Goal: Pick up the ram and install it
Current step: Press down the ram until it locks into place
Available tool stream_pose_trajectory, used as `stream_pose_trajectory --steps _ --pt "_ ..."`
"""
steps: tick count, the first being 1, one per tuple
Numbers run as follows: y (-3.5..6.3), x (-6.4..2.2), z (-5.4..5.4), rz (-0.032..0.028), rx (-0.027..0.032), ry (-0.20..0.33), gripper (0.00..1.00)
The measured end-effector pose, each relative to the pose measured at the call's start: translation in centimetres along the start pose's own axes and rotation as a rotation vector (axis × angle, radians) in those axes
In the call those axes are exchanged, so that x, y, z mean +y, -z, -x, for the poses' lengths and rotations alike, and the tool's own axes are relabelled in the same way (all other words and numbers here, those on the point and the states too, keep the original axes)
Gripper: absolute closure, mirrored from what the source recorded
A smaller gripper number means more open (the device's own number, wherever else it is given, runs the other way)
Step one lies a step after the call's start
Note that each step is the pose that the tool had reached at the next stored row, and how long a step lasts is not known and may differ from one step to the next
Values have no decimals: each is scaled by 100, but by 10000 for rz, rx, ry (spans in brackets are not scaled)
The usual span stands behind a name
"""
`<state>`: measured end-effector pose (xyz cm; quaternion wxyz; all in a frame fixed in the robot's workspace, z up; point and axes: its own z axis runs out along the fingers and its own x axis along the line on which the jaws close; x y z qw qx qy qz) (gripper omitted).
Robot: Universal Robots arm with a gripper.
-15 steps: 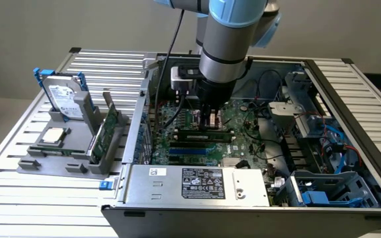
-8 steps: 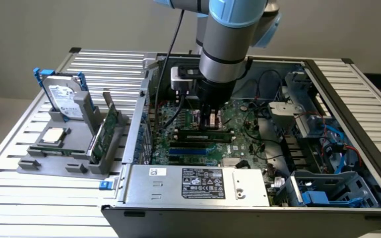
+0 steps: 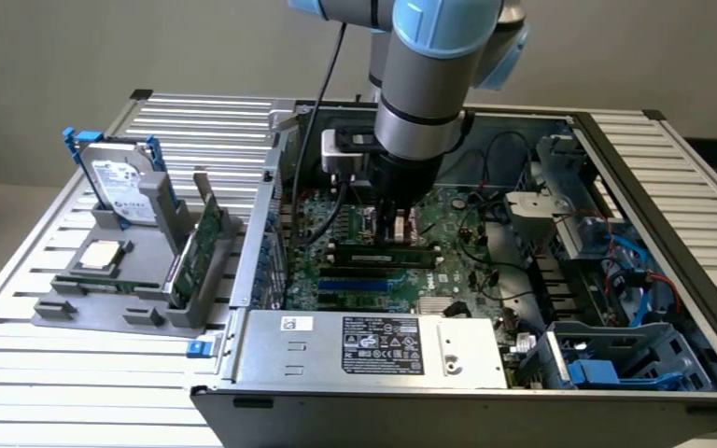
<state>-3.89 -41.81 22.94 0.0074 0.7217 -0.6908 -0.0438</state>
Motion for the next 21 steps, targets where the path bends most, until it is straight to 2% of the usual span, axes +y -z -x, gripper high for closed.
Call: stream_pose_trajectory --steps 10,11,15,21 --pt "-51 -3 -3 3 5 -3 89" --pt "-28 -3 2 -6 -14 -4 89" --pt "152 11 8 0 -3 -6 89" --pt "317 -10 -17 0 -1 -6 89"
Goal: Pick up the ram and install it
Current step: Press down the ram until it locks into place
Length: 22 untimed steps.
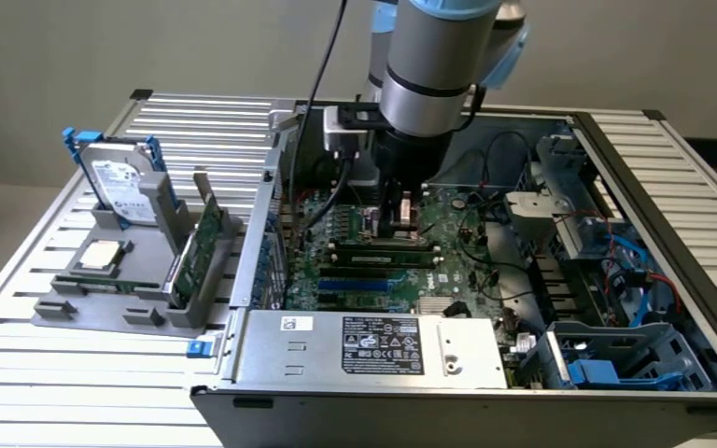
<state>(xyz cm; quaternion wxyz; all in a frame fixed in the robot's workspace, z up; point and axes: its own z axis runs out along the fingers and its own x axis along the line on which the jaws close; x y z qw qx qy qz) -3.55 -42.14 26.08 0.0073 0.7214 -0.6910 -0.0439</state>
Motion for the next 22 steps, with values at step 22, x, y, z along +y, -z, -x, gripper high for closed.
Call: stream_pose_trajectory --steps 22 --pt "116 -47 -56 1 0 0 89"
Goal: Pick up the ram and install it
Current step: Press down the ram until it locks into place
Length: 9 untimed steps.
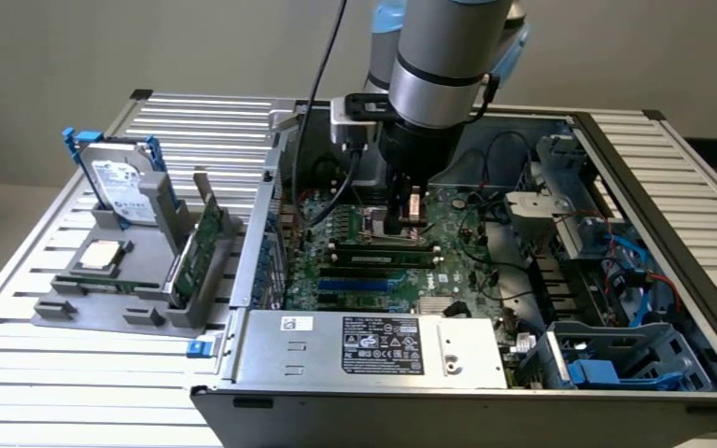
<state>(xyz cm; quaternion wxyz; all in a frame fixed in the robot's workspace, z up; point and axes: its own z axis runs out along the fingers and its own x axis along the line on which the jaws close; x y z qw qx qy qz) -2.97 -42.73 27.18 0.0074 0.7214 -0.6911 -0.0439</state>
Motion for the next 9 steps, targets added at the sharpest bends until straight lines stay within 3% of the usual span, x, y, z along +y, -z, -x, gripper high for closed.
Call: stream_pose_trajectory --steps 5,9 --pt "0 -1 -5 -10 -13 -169 89" --pt "1 -1 -5 -63 -43 -625 89"
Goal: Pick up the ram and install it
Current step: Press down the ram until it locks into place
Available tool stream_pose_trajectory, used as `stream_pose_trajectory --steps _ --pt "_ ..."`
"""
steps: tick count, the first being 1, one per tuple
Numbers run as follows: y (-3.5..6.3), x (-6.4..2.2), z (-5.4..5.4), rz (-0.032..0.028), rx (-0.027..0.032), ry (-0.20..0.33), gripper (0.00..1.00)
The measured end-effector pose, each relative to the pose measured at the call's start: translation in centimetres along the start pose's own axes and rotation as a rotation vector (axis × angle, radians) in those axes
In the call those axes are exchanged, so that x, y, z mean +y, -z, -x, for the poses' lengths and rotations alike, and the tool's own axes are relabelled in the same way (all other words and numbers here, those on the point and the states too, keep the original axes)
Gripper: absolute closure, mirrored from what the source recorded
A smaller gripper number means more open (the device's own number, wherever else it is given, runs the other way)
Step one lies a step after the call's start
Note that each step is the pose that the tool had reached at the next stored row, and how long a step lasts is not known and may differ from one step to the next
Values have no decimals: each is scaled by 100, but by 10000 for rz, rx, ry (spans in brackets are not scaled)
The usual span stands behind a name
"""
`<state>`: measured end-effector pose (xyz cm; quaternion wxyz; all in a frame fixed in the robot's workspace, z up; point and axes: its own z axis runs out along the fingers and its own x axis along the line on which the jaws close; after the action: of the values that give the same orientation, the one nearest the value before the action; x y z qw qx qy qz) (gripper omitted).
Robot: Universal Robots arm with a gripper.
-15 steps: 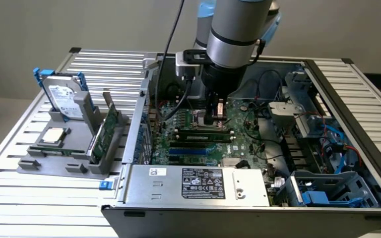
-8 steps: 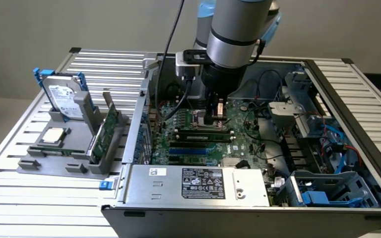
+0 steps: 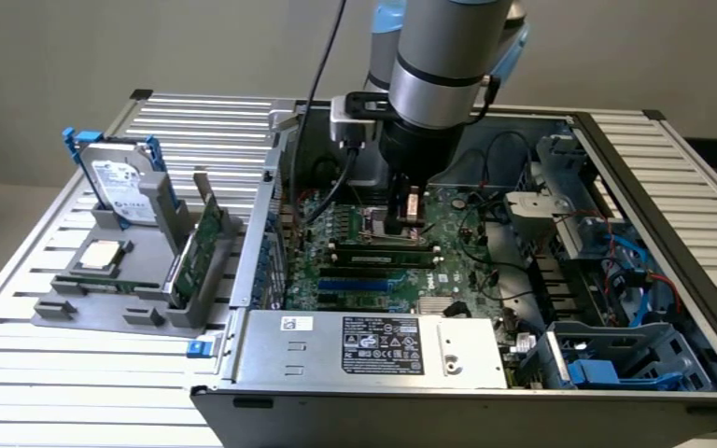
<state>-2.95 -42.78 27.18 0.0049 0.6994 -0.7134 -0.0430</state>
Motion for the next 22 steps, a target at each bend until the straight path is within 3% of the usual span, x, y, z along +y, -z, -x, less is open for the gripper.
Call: stream_pose_trajectory --steps 8,15,22 --pt "-3 0 0 -107 -36 -1000 89" --pt "-23 -2 -1 -224 70 -1824 89" --pt "-57 -4 -3 -279 14 -2961 89"
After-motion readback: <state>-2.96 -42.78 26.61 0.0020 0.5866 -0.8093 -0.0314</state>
